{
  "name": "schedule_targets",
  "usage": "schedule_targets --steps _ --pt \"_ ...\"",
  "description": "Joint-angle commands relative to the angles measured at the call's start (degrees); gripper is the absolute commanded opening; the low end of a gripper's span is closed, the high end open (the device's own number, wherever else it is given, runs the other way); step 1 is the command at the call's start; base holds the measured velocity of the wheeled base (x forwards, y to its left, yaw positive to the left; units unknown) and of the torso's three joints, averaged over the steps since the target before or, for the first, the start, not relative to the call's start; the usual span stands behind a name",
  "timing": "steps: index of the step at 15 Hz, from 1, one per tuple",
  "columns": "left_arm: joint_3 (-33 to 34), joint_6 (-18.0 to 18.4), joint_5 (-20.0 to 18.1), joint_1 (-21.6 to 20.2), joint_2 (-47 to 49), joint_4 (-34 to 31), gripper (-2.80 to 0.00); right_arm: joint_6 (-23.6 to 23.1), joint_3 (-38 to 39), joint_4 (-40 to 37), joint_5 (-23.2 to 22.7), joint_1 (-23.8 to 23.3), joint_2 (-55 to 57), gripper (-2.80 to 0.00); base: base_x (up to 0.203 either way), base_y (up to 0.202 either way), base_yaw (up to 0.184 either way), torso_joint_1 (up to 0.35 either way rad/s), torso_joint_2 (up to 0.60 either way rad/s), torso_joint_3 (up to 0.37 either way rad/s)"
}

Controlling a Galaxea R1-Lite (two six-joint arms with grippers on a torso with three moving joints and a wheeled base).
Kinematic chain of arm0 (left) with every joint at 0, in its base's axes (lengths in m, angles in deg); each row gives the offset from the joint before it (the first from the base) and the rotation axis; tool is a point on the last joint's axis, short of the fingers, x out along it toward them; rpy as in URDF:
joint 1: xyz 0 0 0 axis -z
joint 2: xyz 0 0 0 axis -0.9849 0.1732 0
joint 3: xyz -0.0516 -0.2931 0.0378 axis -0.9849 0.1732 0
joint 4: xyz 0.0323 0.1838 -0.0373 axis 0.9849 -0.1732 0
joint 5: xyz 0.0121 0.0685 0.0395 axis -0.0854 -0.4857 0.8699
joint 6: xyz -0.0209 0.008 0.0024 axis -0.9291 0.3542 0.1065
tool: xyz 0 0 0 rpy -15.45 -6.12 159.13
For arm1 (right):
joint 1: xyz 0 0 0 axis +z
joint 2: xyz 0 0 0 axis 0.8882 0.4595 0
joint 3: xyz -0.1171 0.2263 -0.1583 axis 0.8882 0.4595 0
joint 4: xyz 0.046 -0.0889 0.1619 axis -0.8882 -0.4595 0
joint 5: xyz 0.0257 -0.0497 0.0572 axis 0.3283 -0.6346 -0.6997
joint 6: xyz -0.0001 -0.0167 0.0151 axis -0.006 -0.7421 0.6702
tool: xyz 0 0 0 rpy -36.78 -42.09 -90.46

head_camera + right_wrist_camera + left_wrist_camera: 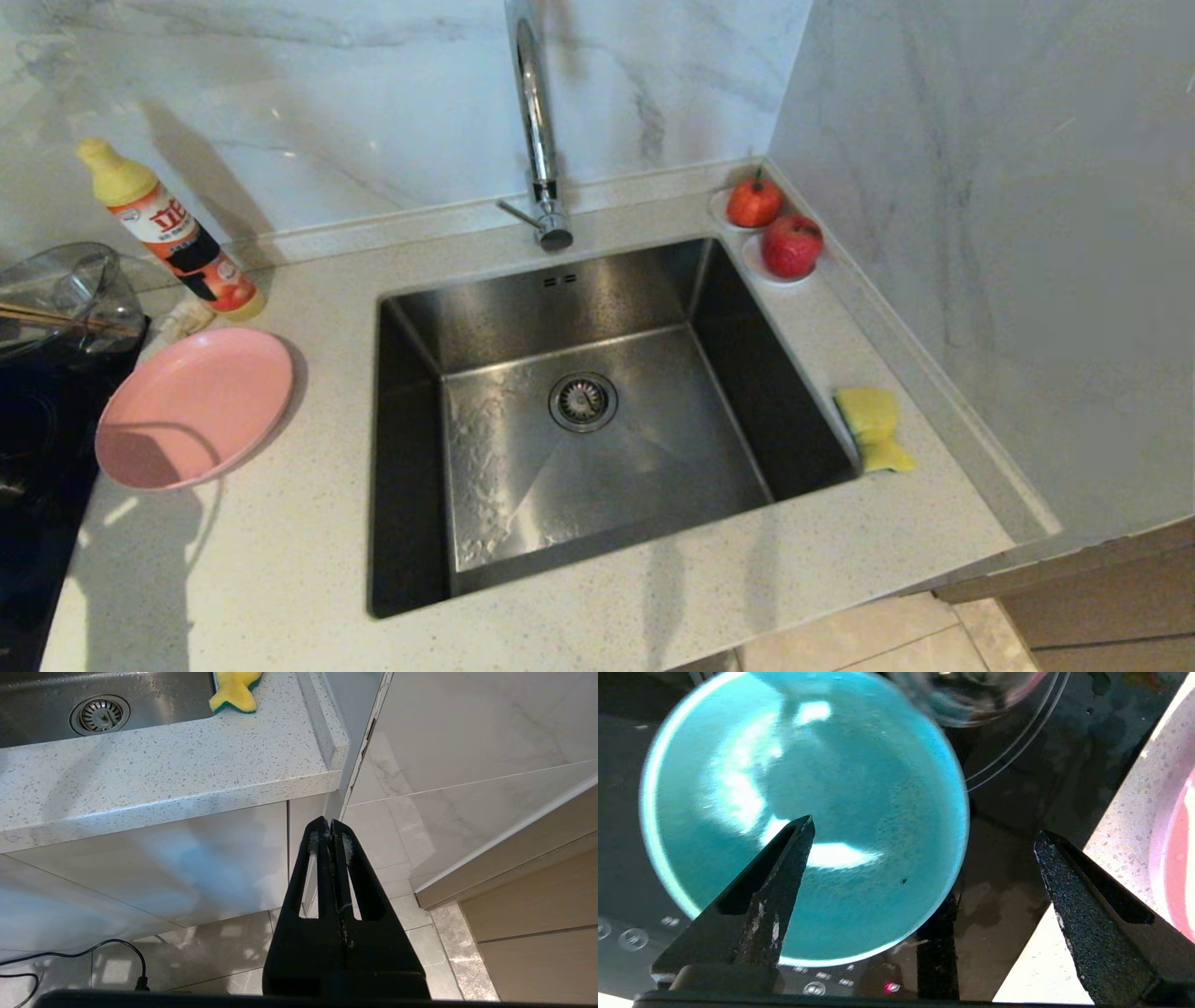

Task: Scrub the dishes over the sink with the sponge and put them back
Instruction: Place the bowl on the plate

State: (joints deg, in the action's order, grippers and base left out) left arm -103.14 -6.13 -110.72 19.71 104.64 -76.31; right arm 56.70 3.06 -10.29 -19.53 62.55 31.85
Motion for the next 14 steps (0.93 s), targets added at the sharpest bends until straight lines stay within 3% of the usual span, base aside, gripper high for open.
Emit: schedule_targets --steps 1,6,7,8,14 --pt "0.0 0.1 -0.2 0.5 0.6 -0.2 0.00 0.0 0.0 0.0 0.0 0.0 0.1 -2.80 0.000 0.000 0.000 0.000 0.00 0.000" --pt "1.0 0.3 0.2 0.8 1.0 -0.3 0.00 0.1 0.0 0.0 0.0 0.0 0.1 -2.80 0.000 0.000 0.000 0.000 0.00 0.000" --pt "1.0 0.3 0.3 0.8 1.0 -0.3 -0.15 0.0 0.0 0.0 0.0 0.0 0.1 -2.80 0.000 0.000 0.000 0.000 0.00 0.000" --pt "1.0 0.3 0.2 0.8 0.9 -0.3 -2.80 0.0 0.0 0.0 0.0 0.0 0.1 -2.80 0.000 0.000 0.000 0.000 0.00 0.000" --pt "1.5 0.3 0.2 0.8 0.6 -0.4 -2.80 0.0 0.0 0.0 0.0 0.0 0.1 -2.80 0.000 0.000 0.000 0.000 0.00 0.000"
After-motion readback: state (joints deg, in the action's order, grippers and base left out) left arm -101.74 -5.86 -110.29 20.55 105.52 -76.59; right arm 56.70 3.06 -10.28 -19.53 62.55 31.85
